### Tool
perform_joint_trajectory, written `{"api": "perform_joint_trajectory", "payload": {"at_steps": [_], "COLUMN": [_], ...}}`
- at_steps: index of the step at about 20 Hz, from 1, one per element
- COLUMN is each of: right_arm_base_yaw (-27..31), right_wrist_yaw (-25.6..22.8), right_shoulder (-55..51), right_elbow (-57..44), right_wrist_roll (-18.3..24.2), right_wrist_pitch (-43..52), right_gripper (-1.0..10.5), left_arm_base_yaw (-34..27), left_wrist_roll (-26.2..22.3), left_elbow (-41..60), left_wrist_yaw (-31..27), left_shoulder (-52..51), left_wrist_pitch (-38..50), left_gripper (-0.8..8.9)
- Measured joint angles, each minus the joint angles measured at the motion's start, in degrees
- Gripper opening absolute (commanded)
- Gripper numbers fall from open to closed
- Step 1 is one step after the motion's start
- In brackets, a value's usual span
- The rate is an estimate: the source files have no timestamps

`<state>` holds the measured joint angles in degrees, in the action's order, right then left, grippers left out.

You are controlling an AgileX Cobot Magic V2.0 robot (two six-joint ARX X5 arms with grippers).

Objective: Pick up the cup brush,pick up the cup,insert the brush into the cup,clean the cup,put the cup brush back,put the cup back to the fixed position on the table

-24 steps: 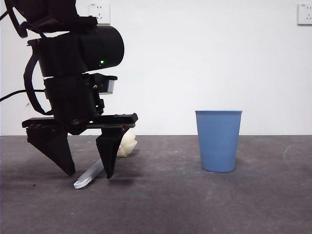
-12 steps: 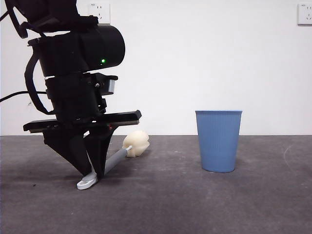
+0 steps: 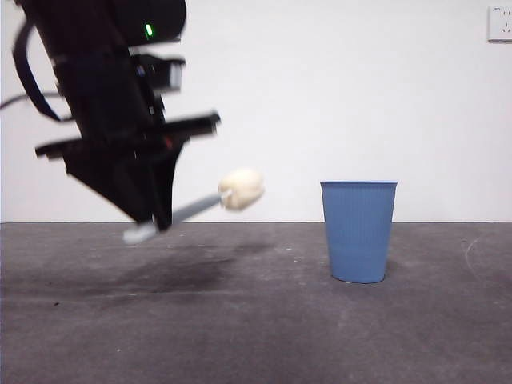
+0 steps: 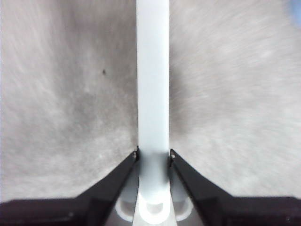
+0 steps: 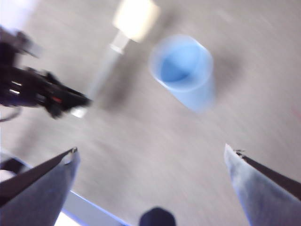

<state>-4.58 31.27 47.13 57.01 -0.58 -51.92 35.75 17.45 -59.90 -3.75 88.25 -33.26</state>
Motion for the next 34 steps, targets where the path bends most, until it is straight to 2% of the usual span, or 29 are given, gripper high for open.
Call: {"api": "perform_joint_trajectory", "payload": {"at_steps": [5,9,11,15,20,25,34], "right_arm_base_yaw": [-1.7,-4.3,-5.6,-8.1,-10.9,-13.3,-15.7], "right_wrist_yaw": [0.2,0.1,-1.8,-5.7,-10.4,-13.4,-17.9], "right_shoulder": [1.5,1.4,1.5,4.4,14.5,27.6,46.4], "right_elbow": [-12.7,-21.9,-26.2,-32.1,-35.3,-35.5,-35.5], "right_wrist_roll": [-0.7,-5.3,-7.1,-7.8,-5.8,-4.8,-3.2], "right_wrist_pitch": [13.4,29.0,35.5,46.4,58.4,75.6,98.1], "right_gripper": [5.6,5.6,5.6,5.6,5.6,5.6,5.6], "left_arm_base_yaw": [0.0,0.0,0.0,0.0,0.0,0.0,0.0], "left_wrist_roll": [-3.1,-3.5,-3.5,-4.4,-4.5,-4.7,-4.9], "left_elbow": [0.0,0.0,0.0,0.0,0.0,0.0,0.0], "left_wrist_yaw": [2.3,2.7,2.7,2.7,2.7,3.5,3.8], "left_shoulder": [-12.0,-22.9,-27.2,-33.2,-36.3,-36.4,-36.4], "left_wrist_pitch": [-2.8,-6.1,-9.3,-14.5,-17.4,-18.4,-18.6], "left_gripper": [-0.08,-0.08,-0.08,-0.08,-0.08,-0.08,-0.08]}}
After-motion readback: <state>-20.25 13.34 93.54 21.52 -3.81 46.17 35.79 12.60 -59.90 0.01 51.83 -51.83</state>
